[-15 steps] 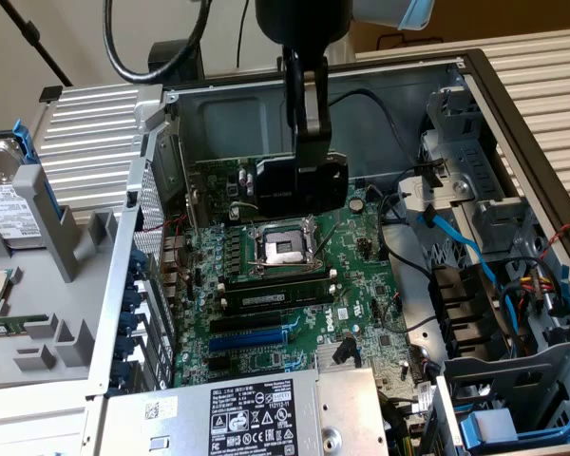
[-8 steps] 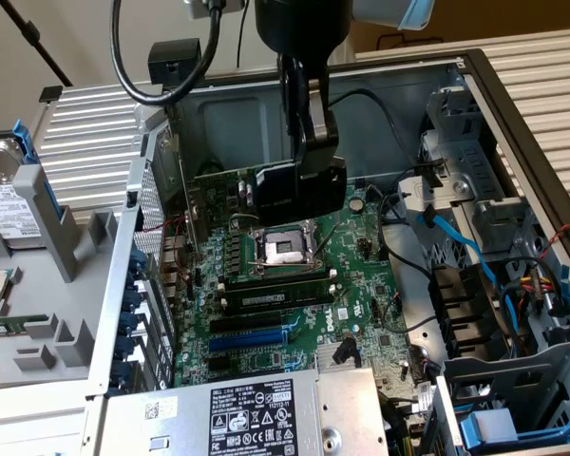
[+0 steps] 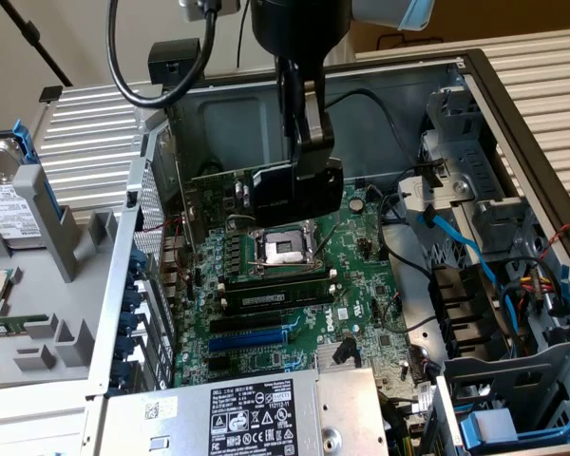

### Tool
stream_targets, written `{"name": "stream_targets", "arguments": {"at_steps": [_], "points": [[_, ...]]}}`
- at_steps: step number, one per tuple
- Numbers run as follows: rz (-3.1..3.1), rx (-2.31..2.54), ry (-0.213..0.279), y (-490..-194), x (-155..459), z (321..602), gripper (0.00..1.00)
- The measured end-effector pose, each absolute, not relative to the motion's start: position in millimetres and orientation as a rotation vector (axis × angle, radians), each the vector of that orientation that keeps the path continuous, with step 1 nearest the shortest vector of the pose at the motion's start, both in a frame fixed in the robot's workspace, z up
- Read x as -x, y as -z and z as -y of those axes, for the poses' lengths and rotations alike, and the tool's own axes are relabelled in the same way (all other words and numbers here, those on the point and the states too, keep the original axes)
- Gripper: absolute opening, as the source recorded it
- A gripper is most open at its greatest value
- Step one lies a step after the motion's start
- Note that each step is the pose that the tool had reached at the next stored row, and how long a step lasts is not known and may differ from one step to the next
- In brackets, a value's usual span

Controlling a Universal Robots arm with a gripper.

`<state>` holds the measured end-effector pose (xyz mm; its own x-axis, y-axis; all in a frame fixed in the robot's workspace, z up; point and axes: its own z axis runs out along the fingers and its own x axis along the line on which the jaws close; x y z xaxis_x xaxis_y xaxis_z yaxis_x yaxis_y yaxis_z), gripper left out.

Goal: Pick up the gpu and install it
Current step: 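Insert the gpu into the slot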

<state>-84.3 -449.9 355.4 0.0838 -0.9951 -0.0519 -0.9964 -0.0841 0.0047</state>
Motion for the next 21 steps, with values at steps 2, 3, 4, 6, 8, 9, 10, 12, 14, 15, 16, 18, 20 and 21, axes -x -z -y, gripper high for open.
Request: {"name": "stream_targets", "arguments": {"at_steps": [2, 3, 4, 6, 8, 9, 10, 12, 14, 15, 16, 18, 20, 21], "points": [[-2.122, 2.271, -0.063, -354, 84, 450, 0.27], [-2.132, 2.261, -0.062, -354, 84, 450, 0.27], [-2.142, 2.250, -0.060, -352, 85, 450, 0.27], [-2.157, 2.235, -0.059, -351, 85, 450, 0.27], [-2.157, 2.235, -0.059, -350, 87, 450, 0.27], [-2.157, 2.235, -0.059, -349, 88, 450, 0.27], [-2.157, 2.235, -0.059, -347, 90, 450, 0.27], [-2.157, 2.235, -0.059, -344, 94, 450, 0.27], [-2.158, 2.234, -0.058, -341, 96, 451, 0.27], [-2.159, 2.232, -0.058, -339, 96, 452, 0.27], [-2.160, 2.231, -0.058, -337, 96, 452, 0.27], [-2.162, 2.228, -0.057, -333, 96, 455, 0.27], [-2.163, 2.227, -0.056, -330, 96, 458, 0.27], [-2.163, 2.227, -0.056, -328, 96, 460, 0.27]]}}
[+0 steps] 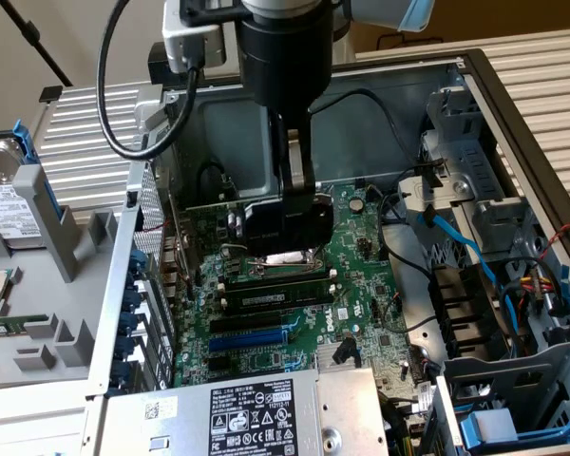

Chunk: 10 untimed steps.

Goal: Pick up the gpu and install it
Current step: 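Insert the gpu into the slot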

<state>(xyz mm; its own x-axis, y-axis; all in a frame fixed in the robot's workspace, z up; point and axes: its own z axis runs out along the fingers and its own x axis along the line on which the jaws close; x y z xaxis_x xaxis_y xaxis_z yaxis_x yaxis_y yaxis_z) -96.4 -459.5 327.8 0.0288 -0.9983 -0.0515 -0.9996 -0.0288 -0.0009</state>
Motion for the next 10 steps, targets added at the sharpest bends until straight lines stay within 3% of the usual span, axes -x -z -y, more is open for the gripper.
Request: {"name": "stream_targets", "arguments": {"at_steps": [10], "points": [[-2.163, 2.226, -0.056, -317, 100, 475, 0.27]]}}
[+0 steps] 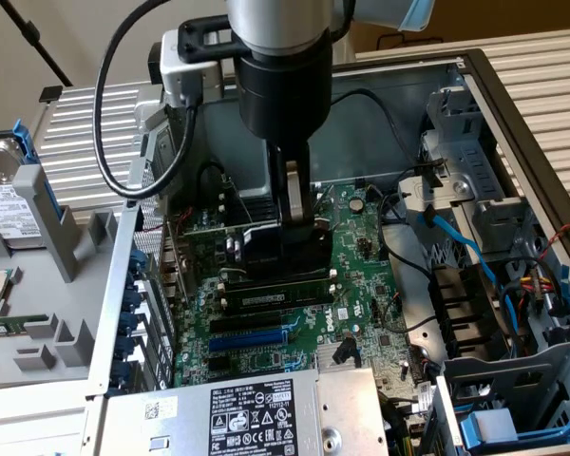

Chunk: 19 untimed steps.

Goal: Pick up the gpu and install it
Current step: 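Insert the gpu into the slot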

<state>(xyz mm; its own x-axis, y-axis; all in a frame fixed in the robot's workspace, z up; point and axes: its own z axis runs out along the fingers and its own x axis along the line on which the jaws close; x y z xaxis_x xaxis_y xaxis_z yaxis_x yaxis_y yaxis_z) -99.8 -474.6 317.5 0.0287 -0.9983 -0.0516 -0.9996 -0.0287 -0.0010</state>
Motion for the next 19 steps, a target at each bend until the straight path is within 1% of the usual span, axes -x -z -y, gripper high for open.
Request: {"name": "stream_targets", "arguments": {"at_steps": [6, 19], "points": [[-2.166, 2.224, -0.056, -309, 103, 482, 0.27], [-2.198, 2.189, -0.057, -296, 107, 487, 0.27]]}}
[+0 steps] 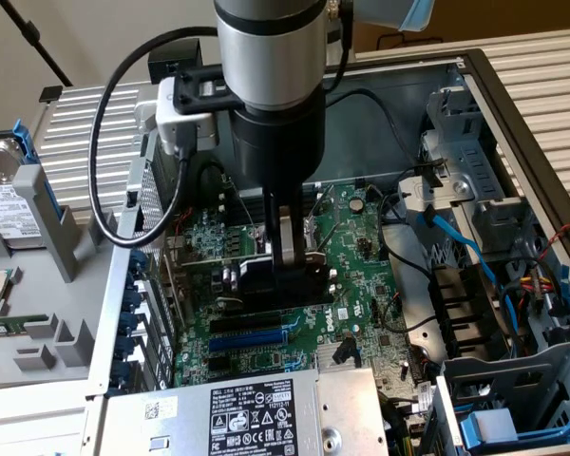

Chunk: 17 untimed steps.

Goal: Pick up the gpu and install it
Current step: 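Insert the gpu into the slot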

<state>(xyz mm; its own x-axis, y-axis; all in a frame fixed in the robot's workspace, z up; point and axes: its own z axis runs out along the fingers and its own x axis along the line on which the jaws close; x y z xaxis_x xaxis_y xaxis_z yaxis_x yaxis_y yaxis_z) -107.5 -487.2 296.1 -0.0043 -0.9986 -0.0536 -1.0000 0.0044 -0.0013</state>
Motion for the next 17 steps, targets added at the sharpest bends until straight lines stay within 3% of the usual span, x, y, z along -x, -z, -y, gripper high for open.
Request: {"name": "stream_targets", "arguments": {"at_steps": [17], "points": [[-2.206, 2.181, -0.060, -287.9, 115.3, 490.0, 0.27]]}}
